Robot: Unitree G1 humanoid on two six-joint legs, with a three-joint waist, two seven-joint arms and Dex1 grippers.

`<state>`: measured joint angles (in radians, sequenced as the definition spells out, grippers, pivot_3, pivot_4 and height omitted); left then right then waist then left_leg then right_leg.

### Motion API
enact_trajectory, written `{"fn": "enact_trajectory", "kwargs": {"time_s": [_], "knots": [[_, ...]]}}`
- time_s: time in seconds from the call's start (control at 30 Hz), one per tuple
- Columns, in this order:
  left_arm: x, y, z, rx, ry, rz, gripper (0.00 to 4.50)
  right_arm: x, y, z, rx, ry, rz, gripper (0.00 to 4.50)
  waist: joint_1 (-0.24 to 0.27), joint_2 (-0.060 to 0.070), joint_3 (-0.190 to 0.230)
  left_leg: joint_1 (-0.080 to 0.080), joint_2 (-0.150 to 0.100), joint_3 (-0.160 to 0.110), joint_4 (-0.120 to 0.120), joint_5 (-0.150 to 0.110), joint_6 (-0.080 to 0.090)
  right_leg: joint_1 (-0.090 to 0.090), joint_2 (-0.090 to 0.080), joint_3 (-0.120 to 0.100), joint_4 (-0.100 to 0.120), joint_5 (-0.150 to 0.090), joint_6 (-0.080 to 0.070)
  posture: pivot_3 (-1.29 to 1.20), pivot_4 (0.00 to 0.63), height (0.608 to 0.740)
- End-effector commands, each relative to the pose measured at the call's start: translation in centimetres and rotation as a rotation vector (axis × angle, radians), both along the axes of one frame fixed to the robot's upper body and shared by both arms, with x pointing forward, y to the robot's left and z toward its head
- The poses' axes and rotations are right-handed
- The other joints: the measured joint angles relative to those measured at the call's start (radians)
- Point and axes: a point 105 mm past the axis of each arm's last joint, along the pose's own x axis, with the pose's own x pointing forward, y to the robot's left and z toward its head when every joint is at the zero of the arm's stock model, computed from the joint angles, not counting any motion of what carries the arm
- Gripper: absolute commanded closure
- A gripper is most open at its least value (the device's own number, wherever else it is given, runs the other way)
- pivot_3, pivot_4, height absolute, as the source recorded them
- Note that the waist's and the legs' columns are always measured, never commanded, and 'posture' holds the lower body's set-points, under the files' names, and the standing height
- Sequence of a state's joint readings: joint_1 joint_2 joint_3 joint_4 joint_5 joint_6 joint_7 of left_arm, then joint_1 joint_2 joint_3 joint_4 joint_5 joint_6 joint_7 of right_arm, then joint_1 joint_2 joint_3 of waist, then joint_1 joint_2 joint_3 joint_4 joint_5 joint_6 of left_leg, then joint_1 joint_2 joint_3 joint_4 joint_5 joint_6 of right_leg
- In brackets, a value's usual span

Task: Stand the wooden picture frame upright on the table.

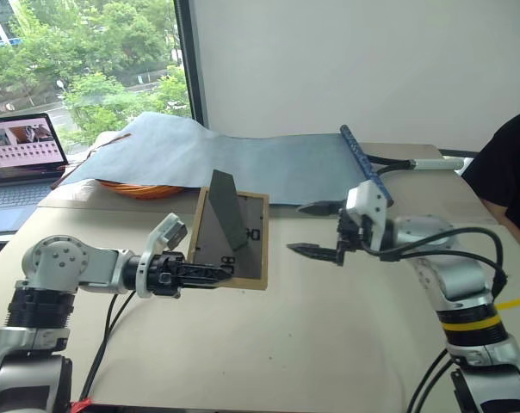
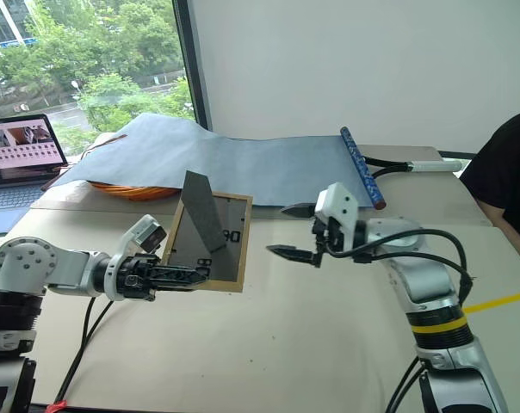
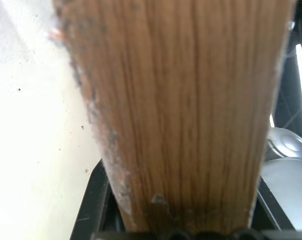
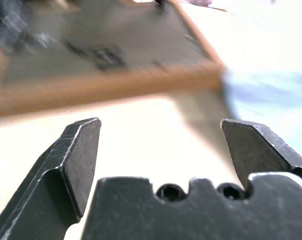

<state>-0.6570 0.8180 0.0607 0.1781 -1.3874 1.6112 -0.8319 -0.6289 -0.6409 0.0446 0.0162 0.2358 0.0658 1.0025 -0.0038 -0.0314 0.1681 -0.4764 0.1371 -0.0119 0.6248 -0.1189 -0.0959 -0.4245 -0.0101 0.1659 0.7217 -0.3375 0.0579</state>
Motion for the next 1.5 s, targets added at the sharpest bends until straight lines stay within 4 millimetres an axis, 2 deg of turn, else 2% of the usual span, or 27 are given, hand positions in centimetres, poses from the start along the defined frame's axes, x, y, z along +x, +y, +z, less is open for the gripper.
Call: {"fn": "enact_trajectory", "kwargs": {"time_s": [0.03, 0.13, 0.23, 0.4, 0.53, 0.63, 0.8, 0.87, 1.03, 1.13, 1.17, 1.23, 1.33, 1.4, 1.5], "knots": [[-0.1, 0.0, 1.3, -0.065, -0.017, -0.027, 3.27, 0.1, -0.5, 1.4, -0.185, -0.448, -0.045, 0.06, 0.000, 0.000, 0.000, 0.000, 0.000, 0.000, 0.000, 0.000, 0.000, 0.000, 0.000, 0.000, 0.000, 0.000, 0.000, 0.00, 0.150, 0.673], [0.0, -0.6, 1.0, -0.077, -0.005, -0.048, 3.27, -0.4, 1.2, 0.8, -0.298, -0.764, -0.005, 0.06, -0.003, 0.000, 0.000, 0.000, 0.000, 0.000, 0.000, 0.000, 0.000, 0.000, 0.000, 0.000, -0.001, 0.000, -0.001, 0.00, 0.150, 0.673], [0.0, -1.2, 0.9, -0.090, 0.005, -0.075, 3.27, -1.1, 3.9, -0.5, -0.333, -0.950, 0.075, 0.06, -0.010, 0.000, 0.000, 0.000, 0.000, 0.000, -0.001, 0.000, 0.000, 0.000, 0.000, 0.000, -0.001, 0.001, -0.001, 0.00, 0.150, 0.673], [-0.5, -1.9, 0.7, -0.097, 0.008, -0.113, 3.27, -0.9, 6.2, -0.6, -0.268, -1.075, 0.096, 0.06, -0.010, 0.000, 0.000, 0.000, 0.000, 0.000, 0.001, 0.000, 0.000, 0.000, 0.000, 0.000, 0.004, 0.001, -0.001, 0.00, 0.150, 0.673], [-0.8, -2.1, 0.7, -0.095, 0.002, -0.129, 3.27, -0.8, 6.8, 0.1, -0.219, -1.122, 0.092, 0.06, -0.008, 0.000, 0.001, 0.000, 0.000, -0.001, 0.003, 0.000, -0.001, 0.000, 0.000, 0.000, 0.007, 0.001, -0.001, 0.00, 0.150, 0.673], [-0.8, -2.1, 0.9, -0.094, 0.000, -0.132, 3.27, -0.8, 6.8, 0.3, -0.187, -1.110, 0.094, 0.77, -0.008, 0.000, 0.001, 0.000, 0.000, -0.002, 0.005, 0.000, -0.001, 0.001, 0.000, -0.001, 0.009, 0.001, -0.001, 0.00, 0.150, 0.673], [-0.9, -2.1, 0.9, -0.085, 0.000, -0.134, 3.27, -1.0, 7.0, 0.6, -0.152, -1.098, 0.108, 2.55, -0.011, 0.000, 0.001, 0.000, 0.000, -0.004, 0.008, 0.000, -0.001, 0.001, 0.000, -0.002, 0.012, 0.000, -0.002, 0.00, 0.150, 0.673], [-0.8, -2.1, 0.7, -0.051, -0.023, -0.123, 3.27, -1.1, 7.0, 0.5, -0.147, -1.093, 0.114, 3.05, -0.011, 0.000, 0.001, 0.000, 0.000, -0.004, 0.008, 0.000, -0.001, 0.001, 0.000, -0.003, 0.012, 0.000, -0.002, 0.00, 0.150, 0.673], [-1.2, -1.9, 0.3, 0.012, -0.128, -0.100, 3.27, -1.0, 6.7, 0.3, -0.147, -1.071, 0.109, 3.12, -0.011, 0.000, 0.001, 0.000, 0.000, -0.006, 0.008, 0.000, -0.001, 0.002, 0.000, -0.004, 0.012, 0.000, -0.002, 0.00, 0.150, 0.673], [-1.7, -1.3, 0.9, -0.015, -0.162, -0.095, 3.27, -0.8, 6.5, 0.2, -0.151, -1.061, 0.105, 3.12, -0.012, 0.000, 0.001, 0.000, 0.000, -0.007, 0.008, 0.001, -0.001, 0.002, 0.000, -0.006, 0.012, 0.000, -0.002, 0.00, 0.150, 0.673], [-2.0, -1.1, 1.0, -0.013, -0.170, -0.100, 2.26, -0.8, 6.5, 0.2, -0.150, -1.058, 0.103, 3.13, -0.013, -0.001, 0.001, 0.000, 0.000, -0.007, 0.008, 0.001, -0.001, 0.002, 0.000, -0.006, 0.012, 0.000, -0.002, 0.00, 0.150, 0.673], [-2.0, -0.3, 1.4, -0.012, -0.187, -0.075, 1.73, -0.7, 6.3, 0.2, -0.153, -1.051, 0.103, 3.21, -0.013, -0.002, 0.003, -0.001, 0.000, -0.009, 0.008, 0.001, -0.001, 0.003, 0.000, -0.008, 0.012, 0.000, -0.003, 0.00, 0.150, 0.673], [-0.8, 2.3, 3.2, -0.021, -0.345, 0.095, 0.50, 0.1, 5.2, 0.4, -0.151, -1.007, 0.062, 3.25, -0.013, -0.001, 0.003, -0.001, -0.001, -0.010, 0.009, 0.001, -0.001, 0.003, 0.000, -0.009, 0.012, 0.000, -0.003, 0.00, 0.150, 0.673], [0.2, 3.8, 4.2, 0.013, -0.478, 0.225, 0.00, 0.5, 4.4, 0.4, -0.153, -0.972, 0.041, 3.25, -0.013, -0.001, 0.004, -0.001, -0.001, -0.011, 0.009, 0.001, -0.001, 0.003, 0.000, -0.010, 0.013, 0.000, -0.003, 0.00, 0.150, 0.673], [0.7, 6.6, 5.9, 0.013, -0.668, 0.438, 0.00, 1.8, 2.7, 0.1, -0.074, -0.726, -0.035, 3.25, -0.013, -0.001, 0.004, -0.002, -0.001, -0.012, 0.010, 0.001, -0.001, 0.004, 0.000, -0.011, 0.013, 0.000, -0.004, 0.00, 0.150, 0.673]]}}
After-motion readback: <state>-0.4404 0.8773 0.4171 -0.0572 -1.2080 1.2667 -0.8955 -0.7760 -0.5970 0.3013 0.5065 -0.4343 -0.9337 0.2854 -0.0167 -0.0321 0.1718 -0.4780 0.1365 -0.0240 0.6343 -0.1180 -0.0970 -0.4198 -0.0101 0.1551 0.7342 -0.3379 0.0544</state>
